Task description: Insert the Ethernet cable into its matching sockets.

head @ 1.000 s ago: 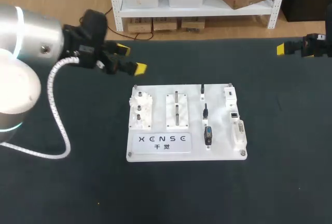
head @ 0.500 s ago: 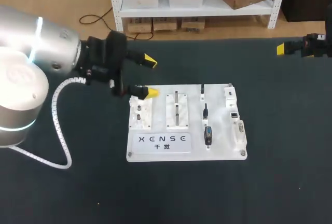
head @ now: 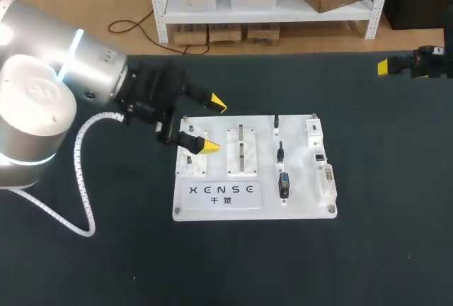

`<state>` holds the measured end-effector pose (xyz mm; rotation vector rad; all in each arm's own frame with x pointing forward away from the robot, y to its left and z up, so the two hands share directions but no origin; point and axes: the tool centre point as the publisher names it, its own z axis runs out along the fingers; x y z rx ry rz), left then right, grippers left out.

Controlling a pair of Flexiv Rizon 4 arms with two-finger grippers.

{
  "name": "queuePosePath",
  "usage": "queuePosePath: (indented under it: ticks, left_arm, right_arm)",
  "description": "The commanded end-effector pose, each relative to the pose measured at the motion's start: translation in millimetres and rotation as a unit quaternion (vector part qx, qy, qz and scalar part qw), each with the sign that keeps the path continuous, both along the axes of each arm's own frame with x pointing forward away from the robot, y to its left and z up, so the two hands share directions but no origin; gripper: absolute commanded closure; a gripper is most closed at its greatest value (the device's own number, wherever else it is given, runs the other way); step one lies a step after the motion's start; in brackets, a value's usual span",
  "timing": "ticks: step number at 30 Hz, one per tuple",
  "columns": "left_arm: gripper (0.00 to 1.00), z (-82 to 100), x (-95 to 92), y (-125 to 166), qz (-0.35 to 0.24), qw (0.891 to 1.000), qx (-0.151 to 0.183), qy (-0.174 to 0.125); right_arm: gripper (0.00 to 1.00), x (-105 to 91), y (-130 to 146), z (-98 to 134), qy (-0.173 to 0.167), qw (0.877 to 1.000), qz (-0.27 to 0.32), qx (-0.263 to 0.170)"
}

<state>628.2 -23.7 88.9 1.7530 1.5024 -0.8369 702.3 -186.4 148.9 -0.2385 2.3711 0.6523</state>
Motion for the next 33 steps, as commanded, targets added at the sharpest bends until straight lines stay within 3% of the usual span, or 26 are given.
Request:
queuePosePath:
  ticks: [1, 15, 28, 30, 33]
  left_arm:
    - [0.0, -2.4, -6.1, -0.3, 0.018, 1.0, 0.007, -0.002]
    - [0.0, -11.9, -16.9, 3.2, 0.076, 0.997, -0.002, 0.019]
    - [0.0, -11.9, -16.9, 3.2, 0.076, 0.997, -0.002, 0.019]
    - [0.0, -11.9, -16.9, 3.2, 0.076, 0.997, -0.002, 0.019]
    - [0.0, -11.9, -16.9, 3.2, 0.076, 0.997, -0.002, 0.019]
  right_arm:
    - [0.0, -0.9, 0.2, 0.6, 0.0, 1.0, -0.001, -0.001]
    - [0.0, -0.9, 0.2, 0.6, 0.0, 1.0, -0.001, -0.001]
    - [0.0, -0.9, 0.2, 0.6, 0.0, 1.0, -0.001, -0.001]
    - [0.0, -2.0, 14.1, 1.1, 0.015, 0.999, 0.01, -0.03]
    - [0.0, -5.8, 40.0, 3.3, 0.031, 0.999, -0.001, -0.038]
